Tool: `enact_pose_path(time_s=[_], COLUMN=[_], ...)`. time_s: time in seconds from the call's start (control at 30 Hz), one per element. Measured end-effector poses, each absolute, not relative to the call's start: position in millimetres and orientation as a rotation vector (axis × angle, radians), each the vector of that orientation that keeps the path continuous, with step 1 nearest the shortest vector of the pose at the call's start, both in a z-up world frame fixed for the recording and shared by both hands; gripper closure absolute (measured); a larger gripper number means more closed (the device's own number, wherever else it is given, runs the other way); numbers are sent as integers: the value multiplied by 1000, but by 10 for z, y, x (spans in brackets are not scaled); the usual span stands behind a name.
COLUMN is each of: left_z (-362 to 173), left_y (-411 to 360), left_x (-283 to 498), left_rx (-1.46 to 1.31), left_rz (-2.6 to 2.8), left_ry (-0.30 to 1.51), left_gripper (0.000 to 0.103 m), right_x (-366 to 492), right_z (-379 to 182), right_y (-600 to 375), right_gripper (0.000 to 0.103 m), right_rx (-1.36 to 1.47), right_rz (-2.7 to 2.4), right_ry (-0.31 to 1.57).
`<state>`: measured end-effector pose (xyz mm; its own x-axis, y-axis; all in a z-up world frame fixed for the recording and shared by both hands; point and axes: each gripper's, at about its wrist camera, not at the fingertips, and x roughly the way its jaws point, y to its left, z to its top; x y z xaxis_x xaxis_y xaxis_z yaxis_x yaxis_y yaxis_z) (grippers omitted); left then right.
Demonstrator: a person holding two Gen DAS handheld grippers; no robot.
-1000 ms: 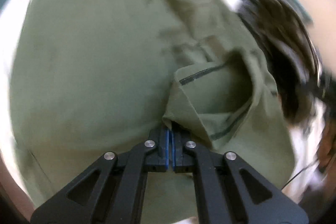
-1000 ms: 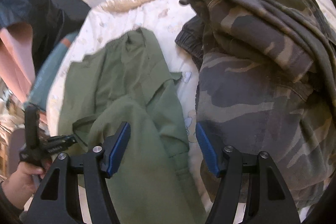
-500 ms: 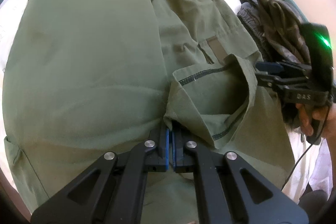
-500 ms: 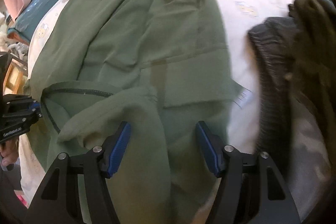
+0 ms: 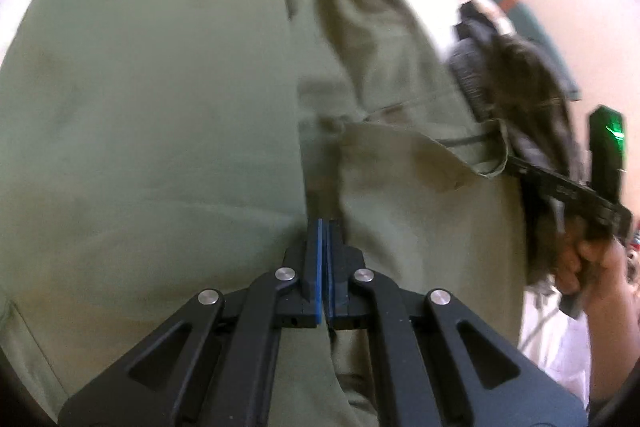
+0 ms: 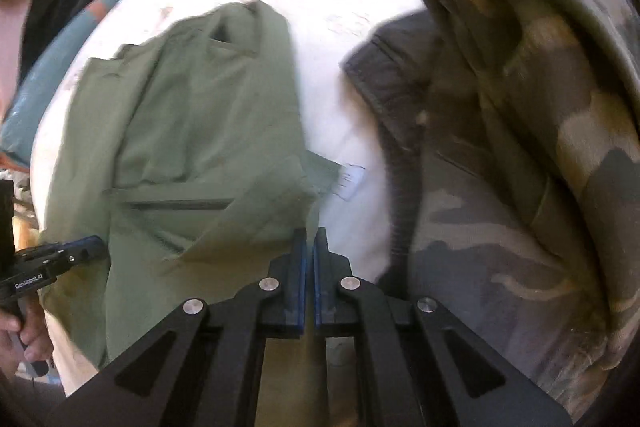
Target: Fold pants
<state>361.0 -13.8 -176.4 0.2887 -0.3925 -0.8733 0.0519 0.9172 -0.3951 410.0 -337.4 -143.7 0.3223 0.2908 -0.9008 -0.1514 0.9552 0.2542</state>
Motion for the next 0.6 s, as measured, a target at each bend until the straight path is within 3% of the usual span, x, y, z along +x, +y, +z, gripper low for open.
enact_pose_path(time_s=[0.13,0.2,0.23,0.27,0.5,0.6], left_z=[-1749,-1696,-1687,-1670,-1638,-1725], left_y=[-175,-227,-239,-255,-619,-745], left_x=[3617,3618,3627,3639,3811,3925], left_rx=[-321,-286,-291,-306,-161,-133], left_rz=[-302,-315,-322,-331,-363,-359], left_ry=[1246,1222,1211,1189,1121,1144], left_gripper=[101,78,57,54,57,68], right_x=[4067,4067,4056,4076,4074,4037], right_z=[-1443,-1440,-1458,-1472,-1596,-1640], right_y=[-3358,-3332,-3346,-3356,-3624,-3615], right_gripper=[101,101,101,101,101,101], right_rx=[136,120,135,153,295,288], right_rz=[314,309,310,308,201,215], right_ry=[1203,1211,1216,1218,1226,1229])
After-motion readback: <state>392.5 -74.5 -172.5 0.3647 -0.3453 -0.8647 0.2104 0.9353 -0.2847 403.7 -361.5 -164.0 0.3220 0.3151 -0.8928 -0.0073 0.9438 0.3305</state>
